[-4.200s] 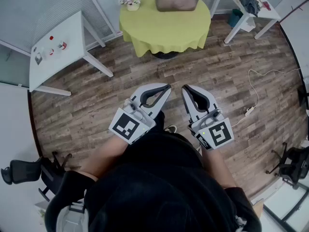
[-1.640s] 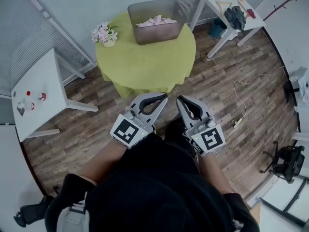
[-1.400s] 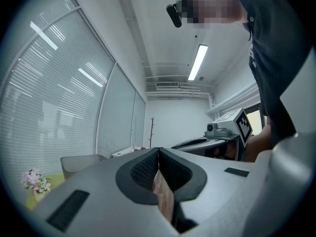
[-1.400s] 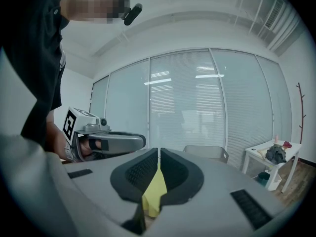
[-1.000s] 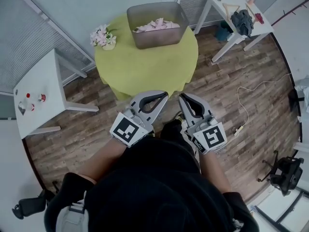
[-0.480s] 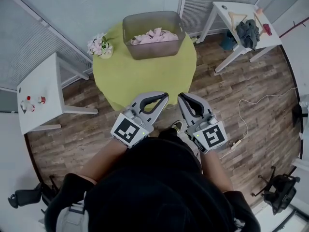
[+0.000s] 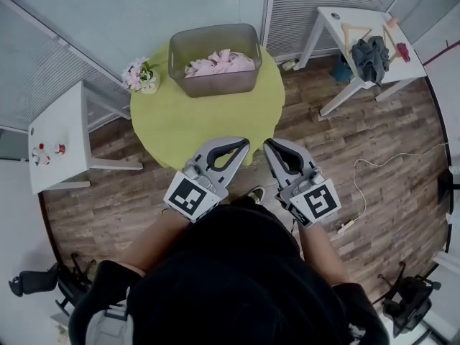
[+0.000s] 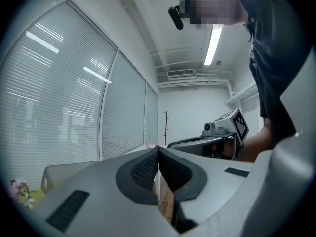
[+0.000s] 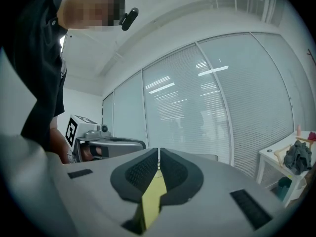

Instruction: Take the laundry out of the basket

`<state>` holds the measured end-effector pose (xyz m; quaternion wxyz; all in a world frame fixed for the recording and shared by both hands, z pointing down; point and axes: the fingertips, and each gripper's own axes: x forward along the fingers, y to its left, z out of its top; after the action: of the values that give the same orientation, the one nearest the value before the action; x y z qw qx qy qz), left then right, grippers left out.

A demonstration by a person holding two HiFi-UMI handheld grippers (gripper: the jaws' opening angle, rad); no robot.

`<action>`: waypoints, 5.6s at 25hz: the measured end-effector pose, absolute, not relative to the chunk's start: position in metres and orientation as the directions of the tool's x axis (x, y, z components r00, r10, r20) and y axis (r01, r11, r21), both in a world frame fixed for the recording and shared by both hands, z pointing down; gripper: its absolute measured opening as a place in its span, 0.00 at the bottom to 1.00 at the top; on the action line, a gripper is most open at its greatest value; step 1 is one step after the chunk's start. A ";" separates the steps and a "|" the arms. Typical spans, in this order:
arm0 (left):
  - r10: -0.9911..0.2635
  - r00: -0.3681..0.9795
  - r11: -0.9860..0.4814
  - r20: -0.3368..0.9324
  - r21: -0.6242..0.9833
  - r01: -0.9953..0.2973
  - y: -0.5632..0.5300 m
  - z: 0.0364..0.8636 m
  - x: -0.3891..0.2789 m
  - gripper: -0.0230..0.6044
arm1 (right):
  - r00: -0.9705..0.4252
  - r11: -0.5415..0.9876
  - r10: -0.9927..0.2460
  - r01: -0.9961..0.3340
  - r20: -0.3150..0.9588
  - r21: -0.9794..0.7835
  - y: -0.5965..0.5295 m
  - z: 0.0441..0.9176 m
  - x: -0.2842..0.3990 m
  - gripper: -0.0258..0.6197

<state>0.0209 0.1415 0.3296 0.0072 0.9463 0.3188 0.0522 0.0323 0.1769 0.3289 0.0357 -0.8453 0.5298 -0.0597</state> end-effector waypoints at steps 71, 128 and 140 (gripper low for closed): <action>-0.148 0.971 -0.979 0.187 0.115 -0.171 -0.077 0.405 0.267 0.05 | -0.315 0.284 -0.891 -0.948 0.325 -0.140 -0.056 0.426 0.318 0.09; -0.467 0.832 -0.860 0.299 0.065 -0.506 -0.172 0.512 0.282 0.05 | -0.381 0.295 -0.255 -0.906 0.889 -0.303 -0.146 0.764 0.320 0.69; -0.488 0.811 -0.842 0.323 0.068 -0.534 -0.183 0.520 0.277 0.05 | -0.373 0.370 -0.234 -0.888 0.898 -0.273 -0.144 0.791 0.305 0.69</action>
<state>0.2773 -0.1829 0.5195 0.0780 0.9483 -0.2696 0.1483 0.3052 -0.1436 0.7912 -0.4035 -0.3882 0.7226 -0.4054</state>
